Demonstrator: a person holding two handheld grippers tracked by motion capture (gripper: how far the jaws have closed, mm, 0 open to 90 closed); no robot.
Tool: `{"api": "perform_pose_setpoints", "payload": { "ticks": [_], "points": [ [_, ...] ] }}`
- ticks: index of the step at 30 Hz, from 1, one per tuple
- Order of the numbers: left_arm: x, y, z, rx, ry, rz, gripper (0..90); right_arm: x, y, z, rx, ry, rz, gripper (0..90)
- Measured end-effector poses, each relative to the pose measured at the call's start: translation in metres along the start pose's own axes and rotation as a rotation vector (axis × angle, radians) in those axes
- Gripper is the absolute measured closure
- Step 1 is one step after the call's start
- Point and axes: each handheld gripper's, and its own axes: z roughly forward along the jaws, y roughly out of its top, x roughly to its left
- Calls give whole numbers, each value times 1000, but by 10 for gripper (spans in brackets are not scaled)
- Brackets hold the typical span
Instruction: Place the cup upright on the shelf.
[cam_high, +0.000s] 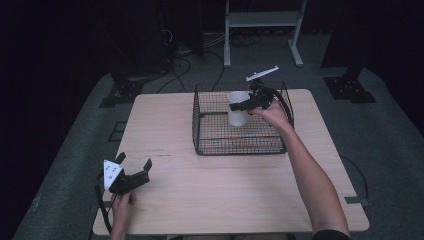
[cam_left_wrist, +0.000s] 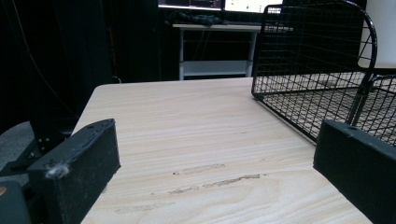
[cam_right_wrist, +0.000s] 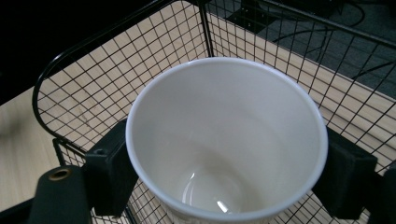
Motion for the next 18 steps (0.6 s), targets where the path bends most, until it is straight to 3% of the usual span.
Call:
{"api": "perform_pose_setpoints", "payload": {
  "ticks": [18],
  "points": [
    [0,0,0,1,-3,-3,0,-13,-7,28,74,-17,20,191]
  ]
}}
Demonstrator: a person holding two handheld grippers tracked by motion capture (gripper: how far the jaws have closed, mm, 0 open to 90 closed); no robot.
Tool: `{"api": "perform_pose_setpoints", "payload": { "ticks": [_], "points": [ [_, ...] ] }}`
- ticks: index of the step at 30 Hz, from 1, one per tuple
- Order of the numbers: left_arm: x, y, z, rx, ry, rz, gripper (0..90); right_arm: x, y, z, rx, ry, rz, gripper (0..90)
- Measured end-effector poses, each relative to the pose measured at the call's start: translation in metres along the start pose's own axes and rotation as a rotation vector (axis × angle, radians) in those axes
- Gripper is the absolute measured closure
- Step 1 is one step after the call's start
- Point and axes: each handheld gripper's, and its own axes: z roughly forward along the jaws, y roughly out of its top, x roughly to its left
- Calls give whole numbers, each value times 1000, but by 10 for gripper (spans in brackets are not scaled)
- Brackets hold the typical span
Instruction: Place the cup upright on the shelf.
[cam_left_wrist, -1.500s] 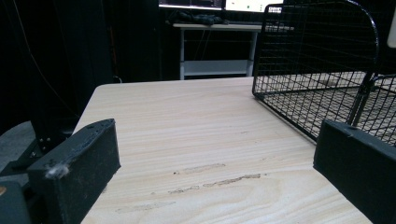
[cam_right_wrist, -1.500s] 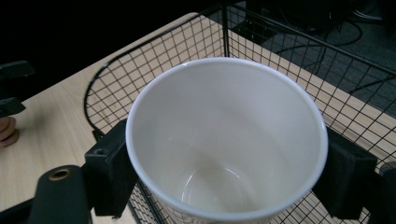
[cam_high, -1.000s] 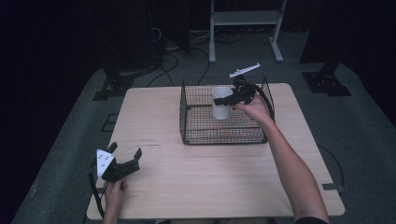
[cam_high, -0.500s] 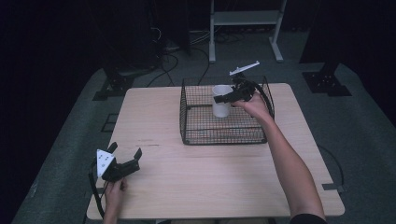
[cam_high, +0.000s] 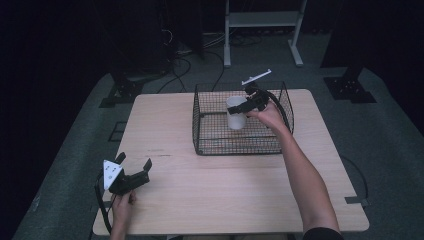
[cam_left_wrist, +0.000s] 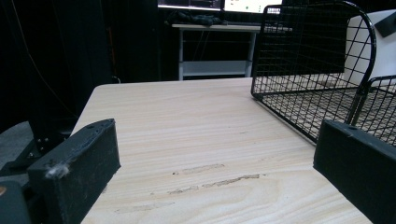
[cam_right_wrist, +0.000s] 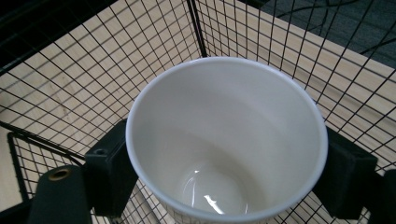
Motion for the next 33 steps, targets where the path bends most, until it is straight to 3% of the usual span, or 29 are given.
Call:
{"api": "perform_pose_setpoints", "payload": {
  "ticks": [29,33],
  "points": [
    [0,0,0,-1,0,-1,0,-2,-15,23,108,-40,-24,180],
    [0,0,0,-2,0,-1,0,1,-14,22,102,-43,-35,175]
  ]
}}
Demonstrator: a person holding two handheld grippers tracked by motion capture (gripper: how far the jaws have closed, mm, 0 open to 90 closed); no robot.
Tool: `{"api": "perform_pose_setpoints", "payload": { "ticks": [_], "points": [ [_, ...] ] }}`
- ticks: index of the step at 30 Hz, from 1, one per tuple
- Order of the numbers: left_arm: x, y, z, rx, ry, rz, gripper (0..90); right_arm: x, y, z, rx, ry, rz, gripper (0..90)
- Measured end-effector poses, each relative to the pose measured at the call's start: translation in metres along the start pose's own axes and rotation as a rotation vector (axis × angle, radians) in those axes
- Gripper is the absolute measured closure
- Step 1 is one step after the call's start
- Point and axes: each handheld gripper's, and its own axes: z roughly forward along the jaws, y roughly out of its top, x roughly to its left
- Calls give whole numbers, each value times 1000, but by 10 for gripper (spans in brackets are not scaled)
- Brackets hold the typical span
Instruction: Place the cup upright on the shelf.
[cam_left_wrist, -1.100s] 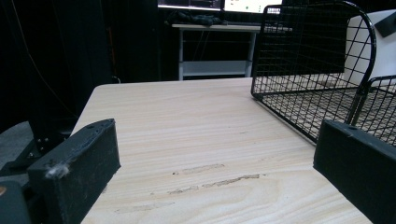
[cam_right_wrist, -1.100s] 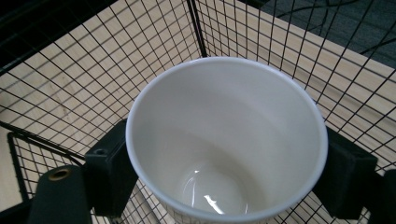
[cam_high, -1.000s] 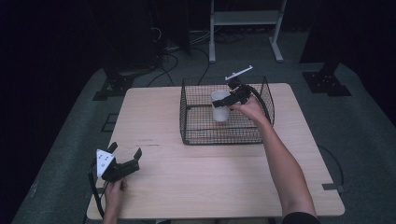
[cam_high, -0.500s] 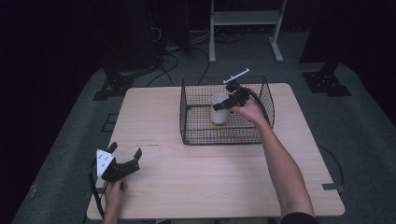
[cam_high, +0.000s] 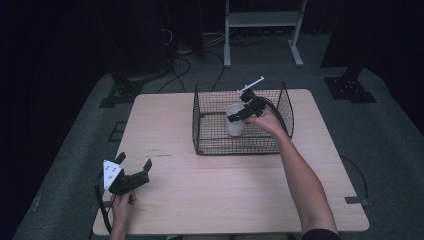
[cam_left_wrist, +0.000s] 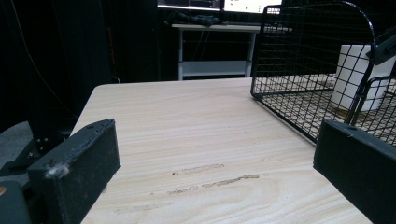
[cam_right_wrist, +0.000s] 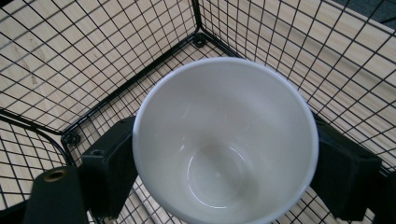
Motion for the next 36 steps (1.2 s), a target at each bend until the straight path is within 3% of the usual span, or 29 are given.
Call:
{"api": "perform_pose_setpoints", "payload": {
  "ticks": [23,36],
  "points": [
    [1,0,0,-4,2,-10,0,7,3,-2,-29,21,-2,136],
    [0,0,0,-3,2,-7,0,4,5,-29,-111,4,16,128]
  ]
}}
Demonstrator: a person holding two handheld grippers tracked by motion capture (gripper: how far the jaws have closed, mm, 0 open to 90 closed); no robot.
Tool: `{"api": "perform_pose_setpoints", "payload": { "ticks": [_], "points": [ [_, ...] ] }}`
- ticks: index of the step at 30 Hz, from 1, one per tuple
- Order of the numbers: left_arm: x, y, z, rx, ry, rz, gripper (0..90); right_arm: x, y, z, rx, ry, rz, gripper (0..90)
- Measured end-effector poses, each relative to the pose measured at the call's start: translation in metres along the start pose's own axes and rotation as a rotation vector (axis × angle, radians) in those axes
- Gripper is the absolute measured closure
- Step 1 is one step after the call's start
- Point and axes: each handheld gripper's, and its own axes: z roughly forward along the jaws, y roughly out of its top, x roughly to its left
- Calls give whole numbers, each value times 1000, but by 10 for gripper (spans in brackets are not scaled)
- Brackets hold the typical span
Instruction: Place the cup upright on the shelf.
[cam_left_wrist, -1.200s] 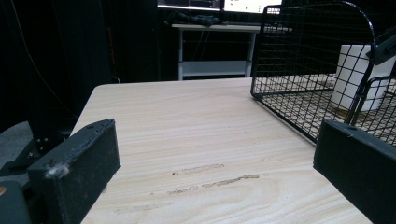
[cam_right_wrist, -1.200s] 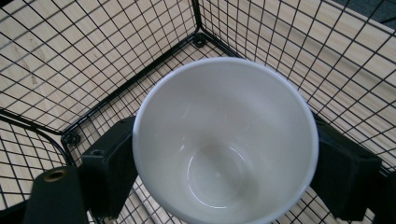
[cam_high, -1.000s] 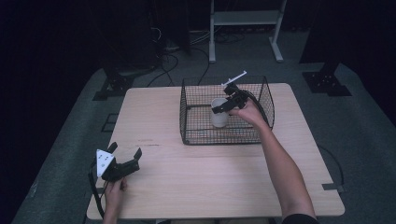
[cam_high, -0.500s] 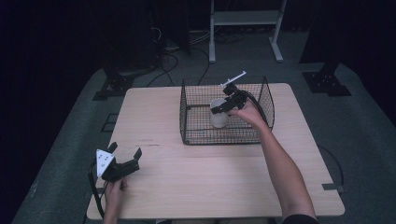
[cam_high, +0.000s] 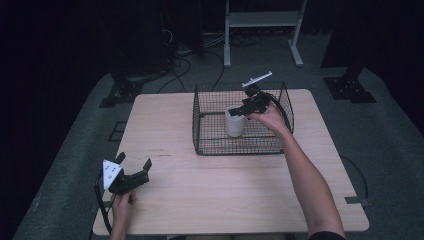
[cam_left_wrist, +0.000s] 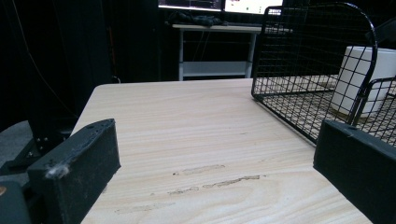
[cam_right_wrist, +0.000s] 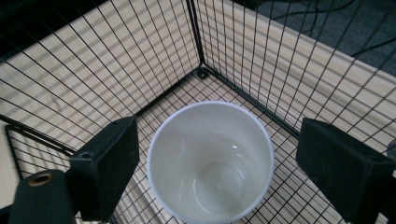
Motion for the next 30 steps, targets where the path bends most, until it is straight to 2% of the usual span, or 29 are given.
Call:
{"api": "perform_pose_setpoints", "payload": {
  "ticks": [10,19,22,30],
  "points": [
    [-1,0,0,4,-2,11,0,4,2,-30,-47,-5,5,127],
    [-1,0,0,5,-1,12,0,0,-9,-45,-72,-15,21,128],
    [-1,0,0,4,-1,11,0,0,-13,-51,-87,-11,31,129],
    [-1,0,0,5,-1,13,0,8,-18,-65,-104,13,12,129]
  ]
}}
